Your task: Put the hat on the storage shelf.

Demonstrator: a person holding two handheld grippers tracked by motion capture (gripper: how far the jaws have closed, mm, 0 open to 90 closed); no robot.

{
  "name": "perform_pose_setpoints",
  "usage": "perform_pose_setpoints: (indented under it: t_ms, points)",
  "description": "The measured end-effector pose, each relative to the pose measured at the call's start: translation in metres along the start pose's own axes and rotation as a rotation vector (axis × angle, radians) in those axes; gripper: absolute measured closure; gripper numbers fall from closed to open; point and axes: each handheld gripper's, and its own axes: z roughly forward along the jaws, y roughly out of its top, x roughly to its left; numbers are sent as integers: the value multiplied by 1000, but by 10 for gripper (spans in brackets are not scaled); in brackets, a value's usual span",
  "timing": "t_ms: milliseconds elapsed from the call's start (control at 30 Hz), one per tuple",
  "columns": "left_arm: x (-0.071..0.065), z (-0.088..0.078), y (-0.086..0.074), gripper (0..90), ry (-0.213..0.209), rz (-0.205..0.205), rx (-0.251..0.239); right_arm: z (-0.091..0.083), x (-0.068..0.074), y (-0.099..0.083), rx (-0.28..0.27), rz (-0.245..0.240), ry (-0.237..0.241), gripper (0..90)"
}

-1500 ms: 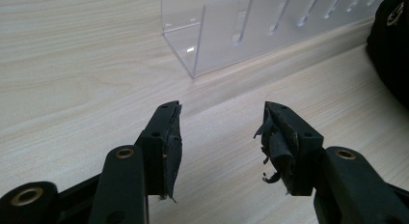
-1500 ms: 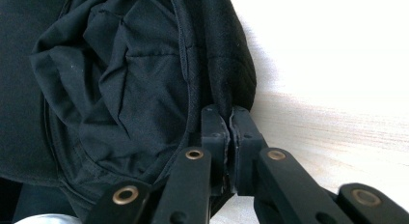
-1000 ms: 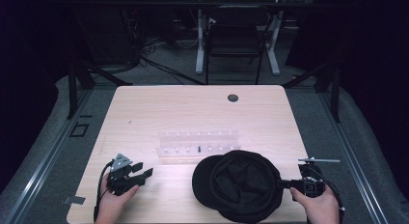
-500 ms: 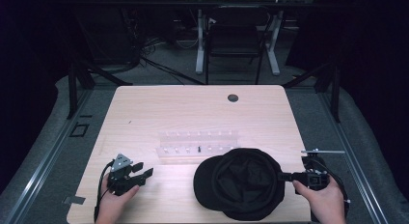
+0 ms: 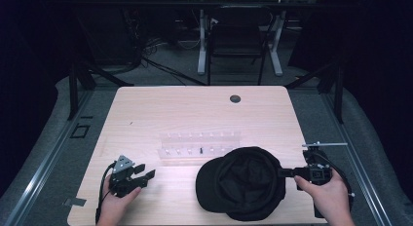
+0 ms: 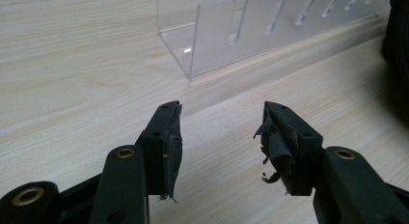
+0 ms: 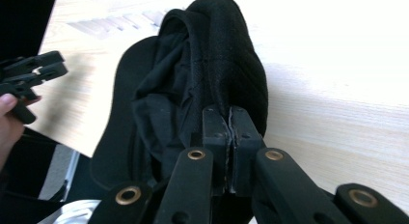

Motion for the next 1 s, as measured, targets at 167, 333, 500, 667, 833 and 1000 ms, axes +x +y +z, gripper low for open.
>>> perform_pose_setpoints:
  t_ms: [167, 333, 500, 667, 833, 1000]
  points:
    - [0, 0, 0, 492, 0, -2, 0, -3, 5, 6, 7, 9, 49, 880]
    - [0, 0, 0, 492, -1, -4, -1, -6, 12, 12, 3, 17, 112, 880]
    - [1, 0, 0, 492, 2, 0, 2, -9, 20, 17, 2, 9, 150, 880]
    - [0, 2, 0, 492, -1, -4, 1, -8, 27, 22, -2, 20, 199, 880]
    - [0, 1, 0, 492, -2, -2, 0, -7, 37, 27, -13, 11, 235, 880]
    - [1, 0, 0, 492, -2, -5, 3, -9, 42, 31, -40, 14, 268, 882]
